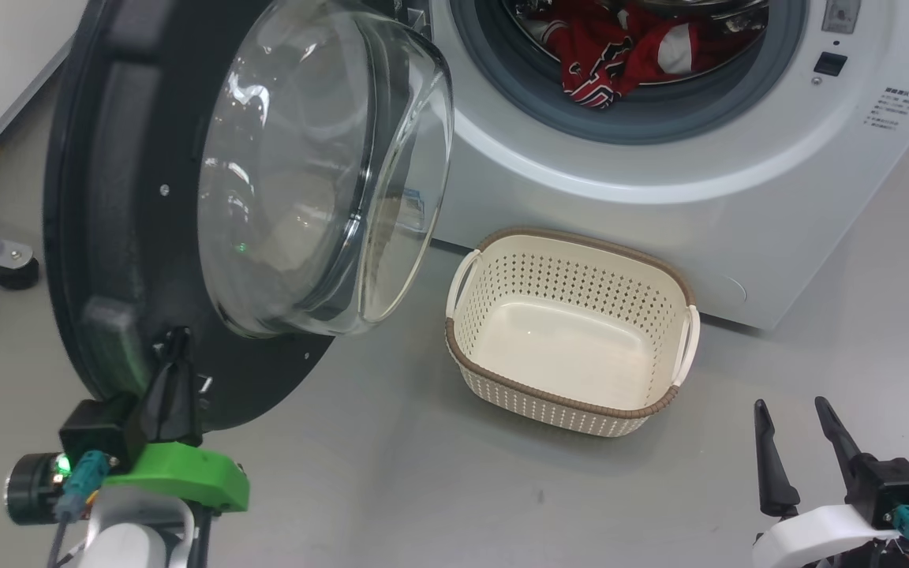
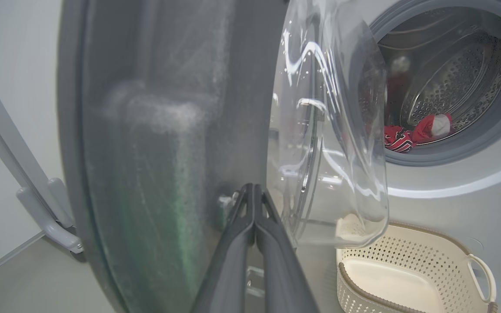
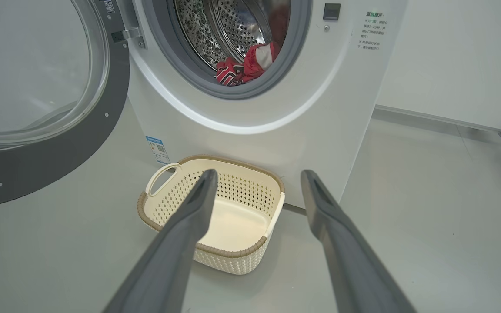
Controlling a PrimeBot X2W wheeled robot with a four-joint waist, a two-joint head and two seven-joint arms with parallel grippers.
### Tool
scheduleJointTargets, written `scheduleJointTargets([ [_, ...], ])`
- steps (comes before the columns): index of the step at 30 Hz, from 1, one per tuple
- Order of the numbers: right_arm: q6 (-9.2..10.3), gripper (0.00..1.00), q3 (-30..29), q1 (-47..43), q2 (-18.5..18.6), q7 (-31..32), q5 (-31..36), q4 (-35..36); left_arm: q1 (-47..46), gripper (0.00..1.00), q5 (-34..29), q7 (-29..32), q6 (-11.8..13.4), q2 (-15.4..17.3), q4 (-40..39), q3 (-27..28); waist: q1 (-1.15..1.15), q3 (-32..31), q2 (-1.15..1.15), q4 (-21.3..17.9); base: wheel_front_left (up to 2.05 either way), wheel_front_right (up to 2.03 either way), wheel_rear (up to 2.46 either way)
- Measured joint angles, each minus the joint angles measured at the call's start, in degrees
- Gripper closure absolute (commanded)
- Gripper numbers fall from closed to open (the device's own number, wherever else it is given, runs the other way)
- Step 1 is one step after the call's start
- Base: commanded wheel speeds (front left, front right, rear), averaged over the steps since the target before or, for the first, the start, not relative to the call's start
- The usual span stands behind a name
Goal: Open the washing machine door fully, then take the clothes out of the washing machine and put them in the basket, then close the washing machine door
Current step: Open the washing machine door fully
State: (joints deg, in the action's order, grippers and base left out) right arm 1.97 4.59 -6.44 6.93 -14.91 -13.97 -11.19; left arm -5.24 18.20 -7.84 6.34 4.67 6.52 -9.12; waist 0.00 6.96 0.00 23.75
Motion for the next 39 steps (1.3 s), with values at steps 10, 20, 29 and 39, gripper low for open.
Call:
scheduleJointTargets([
  [10,-0.41,0.0,-0.8,1.0,1.2,0.0,0.1,0.1,-4.1,1.0,1.0,-0.9,0.2,0.4,4.7,7.5,0.0,2.6,0.0,-1.1,0.0,0.0,0.0],
  [20,-0.9,0.0,-1.3,1.7,1.7,0.0,0.1,0.0,-8.4,1.0,1.8,-1.3,0.2,0.5,10.2,12.1,0.0,3.8,0.0,-1.8,0.0,0.0,0.0],
  [29,-1.12,0.0,-1.6,1.9,1.7,0.0,0.1,-0.3,-11.8,1.0,2.0,-1.3,0.2,1.9,14.3,14.8,0.01,4.0,0.0,-2.2,0.0,0.0,0.0],
  [39,-1.4,0.0,-1.6,2.5,1.7,0.0,0.1,-0.3,-13.0,1.0,2.0,-2.4,0.4,2.6,16.8,15.2,0.0,4.0,0.0,-3.1,0.0,0.0,0.0],
])
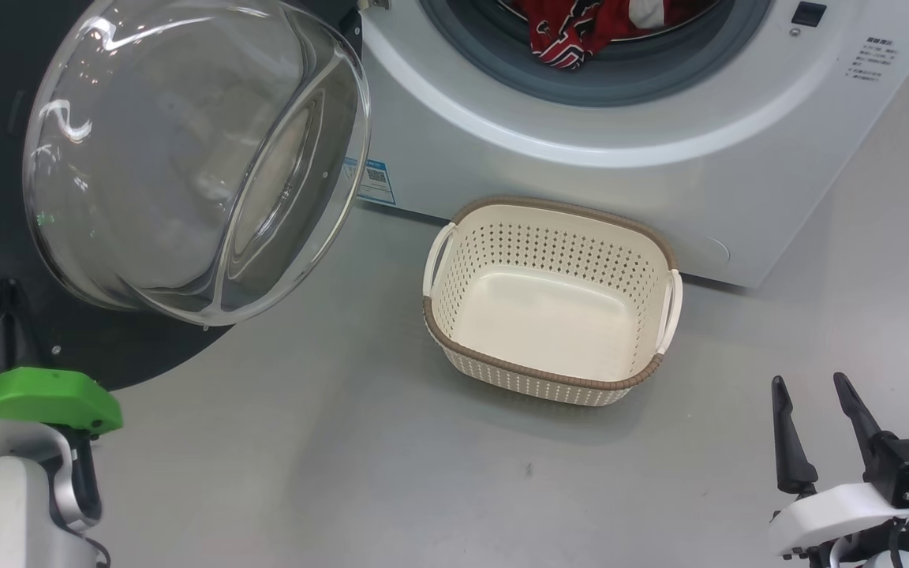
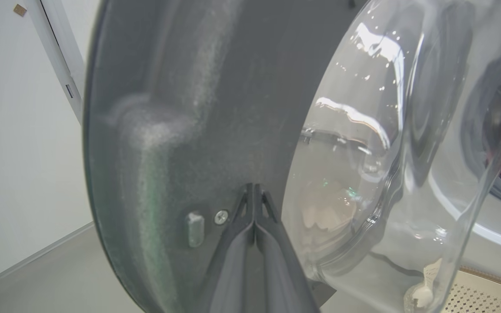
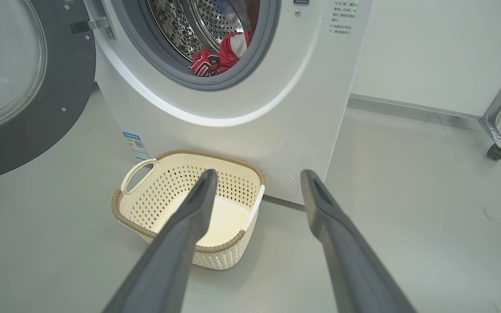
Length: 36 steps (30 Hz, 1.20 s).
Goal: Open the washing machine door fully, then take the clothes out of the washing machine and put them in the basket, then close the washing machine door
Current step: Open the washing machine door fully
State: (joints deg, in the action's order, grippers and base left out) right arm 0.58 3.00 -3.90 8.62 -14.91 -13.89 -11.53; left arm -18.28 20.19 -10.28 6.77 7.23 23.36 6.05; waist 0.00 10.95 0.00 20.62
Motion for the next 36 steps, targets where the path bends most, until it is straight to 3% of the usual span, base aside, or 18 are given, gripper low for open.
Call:
scheduleJointTargets([
  [7,-0.18,0.0,0.0,0.1,-0.3,0.0,0.1,-0.3,1.7,1.0,-0.1,-1.9,0.0,-1.0,0.0,0.0,0.0,-0.5,0.0,-0.8,0.0,0.0,0.0],
  [23,-0.51,0.0,-0.3,0.1,-1.1,0.0,0.1,-1.3,9.8,1.0,-2.8,-3.0,0.0,-3.6,-5.7,-6.4,0.0,-2.6,0.0,-1.3,0.0,0.0,0.0],
  [35,-1.19,0.0,1.3,0.1,-1.7,0.0,0.9,-1.8,15.3,1.0,-5.2,-3.4,-2.3,-4.0,-10.3,-12.3,0.0,-5.0,0.0,-3.0,0.0,0.0,0.0],
  [36,-1.29,0.0,1.5,0.1,-1.8,0.0,1.0,-1.8,15.6,0.96,-5.2,-3.4,-2.5,-4.0,-10.5,-12.7,0.0,-5.2,0.0,-3.2,0.0,0.0,0.0],
])
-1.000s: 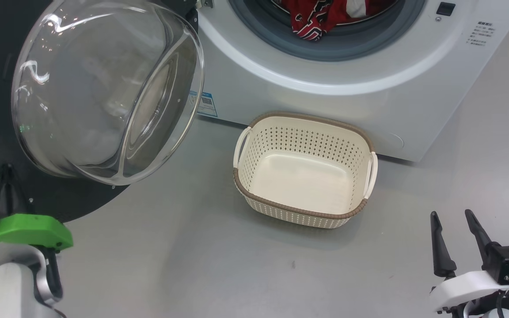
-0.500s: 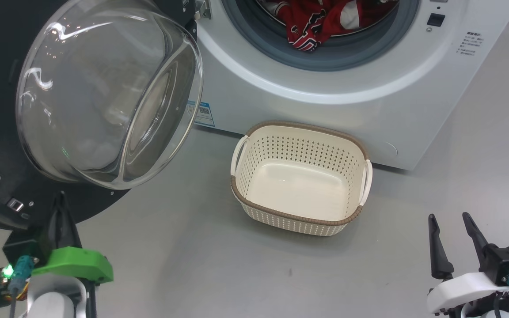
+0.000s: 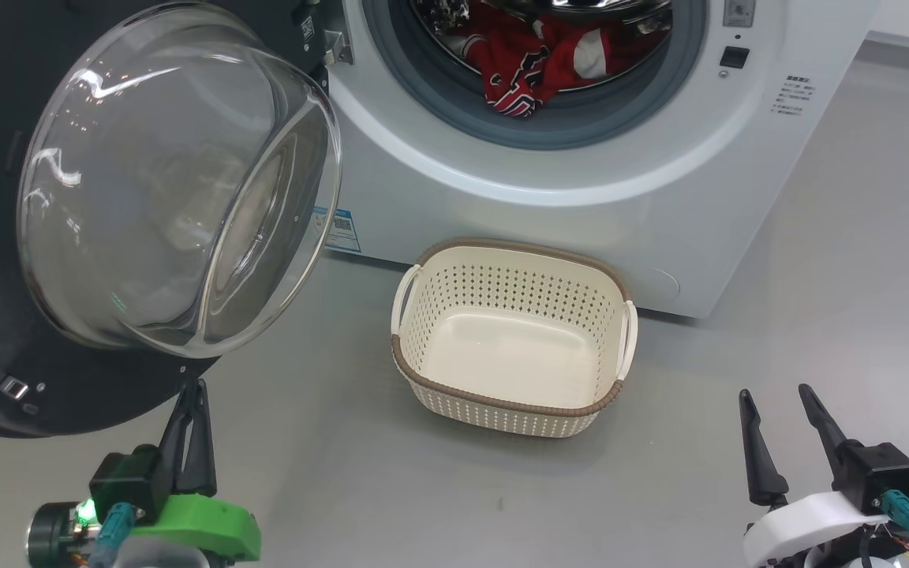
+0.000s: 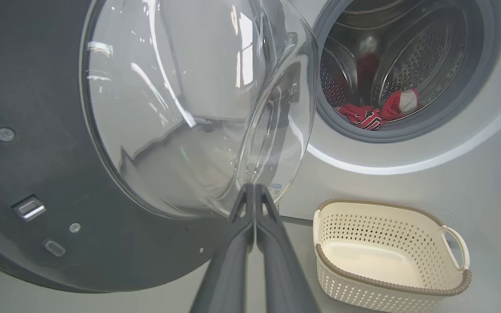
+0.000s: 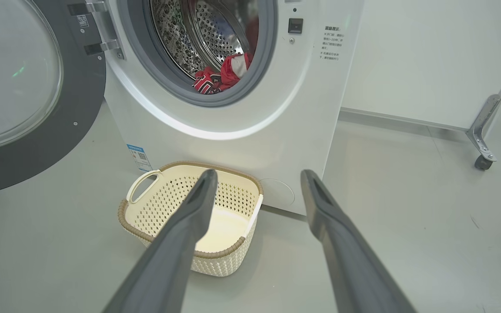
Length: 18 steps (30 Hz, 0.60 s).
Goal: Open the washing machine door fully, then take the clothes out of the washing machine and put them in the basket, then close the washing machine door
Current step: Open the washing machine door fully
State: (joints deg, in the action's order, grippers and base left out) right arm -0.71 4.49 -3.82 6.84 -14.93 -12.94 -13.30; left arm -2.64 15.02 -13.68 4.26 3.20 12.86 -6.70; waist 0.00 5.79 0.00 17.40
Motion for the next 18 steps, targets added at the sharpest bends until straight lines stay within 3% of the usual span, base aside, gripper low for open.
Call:
scheduleJointTargets([
  [1,-0.21,0.0,0.1,0.0,0.0,0.0,0.1,0.1,0.3,0.69,0.0,0.0,0.0,-0.1,-0.1,-0.3,0.0,-0.1,0.0,-0.3,0.0,0.0,0.0],
  [2,-0.22,0.0,0.1,0.0,-0.1,0.0,0.1,0.2,0.6,0.6,0.0,0.0,0.0,-0.1,-0.1,-0.6,0.0,-0.3,0.0,-0.6,0.0,0.0,0.0],
  [3,-0.22,0.0,0.3,0.0,-0.1,0.0,0.3,0.3,0.9,0.42,0.0,0.0,0.0,-0.2,-0.3,-0.7,0.0,-0.5,0.0,-0.9,0.0,0.0,0.0],
  [4,-0.22,0.0,0.3,0.0,-0.2,0.0,0.5,0.4,1.1,0.0,0.1,0.0,0.0,-0.2,-0.4,-0.9,0.0,-0.6,0.0,-1.2,0.0,0.0,0.0],
  [18,-0.22,0.0,1.0,0.0,-1.0,0.0,1.0,1.9,3.2,0.0,0.0,0.8,0.0,-0.2,-3.4,-3.5,0.0,-2.9,0.0,-6.1,0.0,0.0,0.0],
])
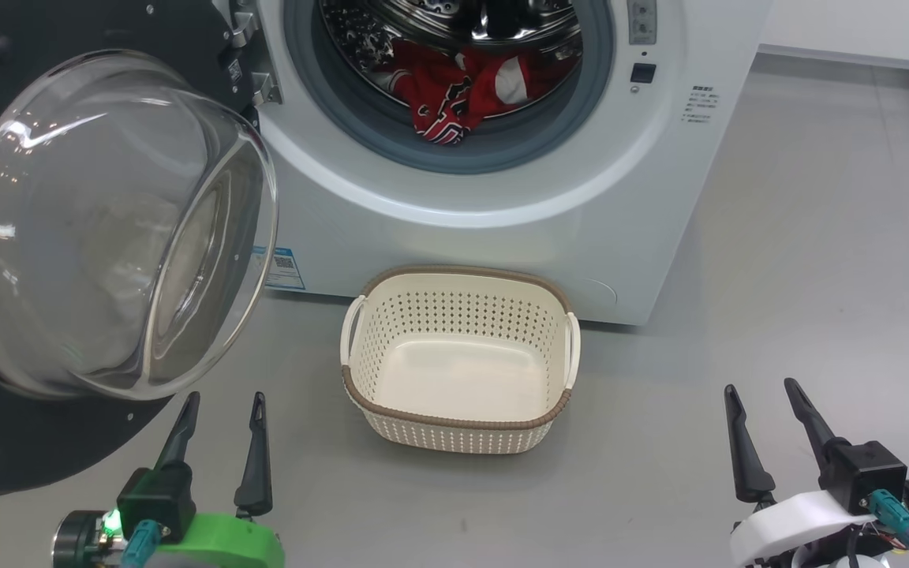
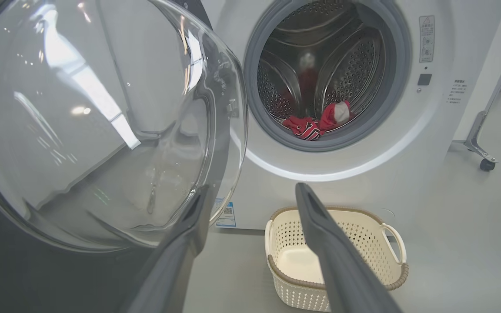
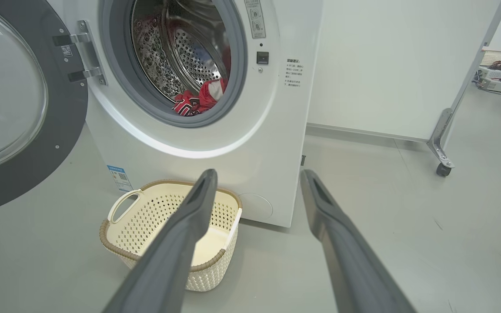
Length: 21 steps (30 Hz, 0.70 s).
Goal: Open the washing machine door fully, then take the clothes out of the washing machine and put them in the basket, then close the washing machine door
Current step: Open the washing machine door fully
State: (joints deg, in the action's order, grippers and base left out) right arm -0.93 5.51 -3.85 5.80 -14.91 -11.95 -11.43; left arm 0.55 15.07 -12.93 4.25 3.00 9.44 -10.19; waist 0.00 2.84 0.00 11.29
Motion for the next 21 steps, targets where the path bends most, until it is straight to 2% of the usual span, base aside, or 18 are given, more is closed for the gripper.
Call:
scheduleJointTargets([
  [21,0.59,0.0,0.1,-1.4,-0.5,0.0,0.5,1.8,1.9,0.0,-0.6,2.3,0.9,0.0,-4.3,-1.1,0.0,-1.0,0.0,-7.5,0.0,0.0,0.0],
])
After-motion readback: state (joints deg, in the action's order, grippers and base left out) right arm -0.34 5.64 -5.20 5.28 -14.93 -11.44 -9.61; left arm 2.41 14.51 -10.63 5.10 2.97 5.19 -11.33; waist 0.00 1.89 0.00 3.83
